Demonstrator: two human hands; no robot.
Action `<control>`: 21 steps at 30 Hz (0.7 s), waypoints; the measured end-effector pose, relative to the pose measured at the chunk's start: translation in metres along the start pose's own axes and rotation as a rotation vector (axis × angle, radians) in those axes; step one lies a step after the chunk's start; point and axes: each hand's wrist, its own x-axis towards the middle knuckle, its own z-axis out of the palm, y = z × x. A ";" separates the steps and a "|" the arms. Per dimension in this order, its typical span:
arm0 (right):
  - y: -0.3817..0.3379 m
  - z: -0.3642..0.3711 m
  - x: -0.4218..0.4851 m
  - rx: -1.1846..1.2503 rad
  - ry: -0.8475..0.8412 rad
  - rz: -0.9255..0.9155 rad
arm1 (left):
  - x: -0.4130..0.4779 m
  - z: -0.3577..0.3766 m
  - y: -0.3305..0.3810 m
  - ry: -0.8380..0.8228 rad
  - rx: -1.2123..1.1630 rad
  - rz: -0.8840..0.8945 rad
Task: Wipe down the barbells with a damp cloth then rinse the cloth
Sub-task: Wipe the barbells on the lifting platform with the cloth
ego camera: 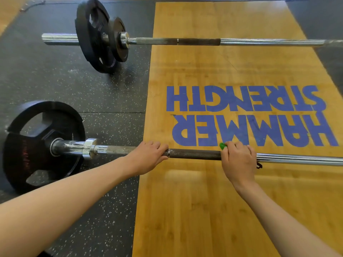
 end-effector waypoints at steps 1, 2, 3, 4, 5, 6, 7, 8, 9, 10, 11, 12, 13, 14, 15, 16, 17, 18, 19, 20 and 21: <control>-0.007 -0.002 0.010 -0.015 -0.070 0.093 | -0.001 -0.001 0.001 0.010 0.010 -0.014; -0.018 -0.004 0.019 -0.040 -0.174 0.152 | -0.002 -0.001 0.001 0.029 0.027 -0.032; -0.032 -0.004 0.028 -0.063 -0.293 0.170 | -0.004 -0.001 0.003 0.046 0.049 -0.054; -0.048 -0.003 0.036 -0.069 -0.414 0.155 | -0.005 -0.001 0.003 0.054 0.066 -0.076; -0.068 -0.003 0.043 -0.066 -0.526 0.133 | -0.006 -0.001 0.004 0.053 0.075 -0.097; -0.089 -0.003 0.048 -0.055 -0.608 0.108 | -0.007 -0.001 0.004 0.053 0.075 -0.114; -0.111 -0.003 0.049 -0.031 -0.655 0.075 | -0.008 -0.001 0.005 0.057 0.071 -0.127; -0.131 -0.001 0.047 -0.012 -0.666 0.027 | -0.008 -0.002 0.005 0.061 0.061 -0.136; -0.147 0.003 0.040 -0.008 -0.642 -0.032 | -0.008 -0.002 0.005 0.055 0.044 -0.143; -0.158 0.008 0.031 -0.017 -0.575 -0.100 | -0.007 -0.001 0.005 0.045 0.030 -0.145; -0.161 0.013 0.020 -0.021 -0.453 -0.182 | -0.007 0.001 0.003 0.046 0.021 -0.142; -0.158 0.016 0.009 -0.014 -0.341 -0.255 | -0.007 0.002 0.002 0.061 0.015 -0.132; -0.147 0.019 -0.002 0.007 -0.243 -0.322 | -0.007 0.003 0.002 0.072 0.011 -0.118; -0.132 0.023 -0.011 0.036 -0.141 -0.389 | -0.007 0.004 0.000 0.083 0.014 -0.104; -0.113 0.027 -0.018 0.071 -0.066 -0.443 | -0.007 0.005 0.000 0.086 0.023 -0.098; -0.093 0.029 -0.021 0.099 -0.019 -0.469 | -0.007 0.005 0.000 0.083 0.034 -0.094; -0.074 0.028 -0.021 0.113 0.006 -0.465 | -0.007 0.004 0.001 0.077 0.036 -0.092; -0.055 0.024 -0.020 0.109 0.022 -0.447 | -0.007 0.002 0.001 0.067 0.033 -0.094; -0.036 0.020 -0.019 0.093 0.030 -0.420 | -0.008 0.001 0.001 0.056 0.031 -0.097; -0.019 0.016 -0.017 0.069 0.040 -0.380 | -0.007 -0.001 0.001 0.053 0.031 -0.095; -0.002 0.012 -0.015 0.047 0.049 -0.323 | -0.006 -0.003 0.001 0.051 0.034 -0.093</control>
